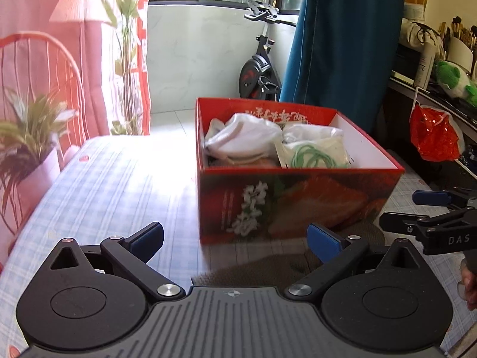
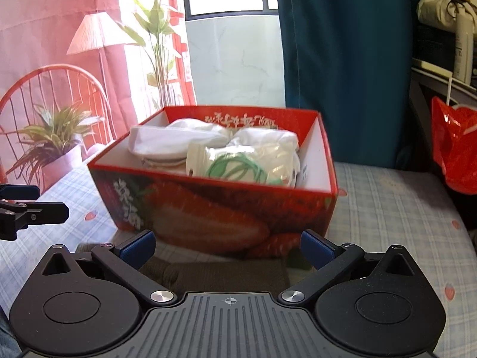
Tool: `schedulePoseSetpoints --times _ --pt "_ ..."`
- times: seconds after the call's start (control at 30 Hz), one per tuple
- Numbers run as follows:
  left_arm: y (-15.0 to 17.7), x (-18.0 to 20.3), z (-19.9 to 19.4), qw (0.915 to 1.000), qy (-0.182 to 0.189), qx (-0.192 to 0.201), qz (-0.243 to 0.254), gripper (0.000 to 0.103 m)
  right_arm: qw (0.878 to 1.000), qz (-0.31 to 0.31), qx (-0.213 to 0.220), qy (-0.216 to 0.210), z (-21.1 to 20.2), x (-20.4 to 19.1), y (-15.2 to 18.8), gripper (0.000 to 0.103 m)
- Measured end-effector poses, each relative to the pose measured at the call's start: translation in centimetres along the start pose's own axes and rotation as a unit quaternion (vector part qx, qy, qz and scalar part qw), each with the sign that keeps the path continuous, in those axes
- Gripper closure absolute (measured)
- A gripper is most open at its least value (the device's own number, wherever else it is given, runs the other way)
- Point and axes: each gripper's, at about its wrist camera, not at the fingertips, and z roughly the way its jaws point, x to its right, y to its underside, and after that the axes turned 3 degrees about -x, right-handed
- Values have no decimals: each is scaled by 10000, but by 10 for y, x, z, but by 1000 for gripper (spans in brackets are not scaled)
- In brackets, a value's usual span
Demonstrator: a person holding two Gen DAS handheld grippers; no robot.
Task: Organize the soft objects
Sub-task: 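Grasp the black glove with the left gripper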
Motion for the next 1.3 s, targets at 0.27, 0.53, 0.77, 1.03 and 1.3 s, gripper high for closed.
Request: schedulePoseSetpoints --times 0.27,0.53,0.77,1.03,1.3 --pt "39 0 3 9994 -245 -224 5 0 9999 68 -80 32 4 -5 34 0" --pt "70 -4 -2 9990 -214 -376 -117 0 9993 -56 -358 77 10 -13 68 0" --pt "71 -3 2 9992 -62 -370 -142 5 9987 -288 -415 -24 14 -19 78 4" --pt "61 -4 21 9972 239 -645 -280 42 9983 -289 -477 -156 25 -22 73 27" --pt "72 0 37 9928 557 -967 -431 64 9975 -322 -554 -311 38 -29 76 29"
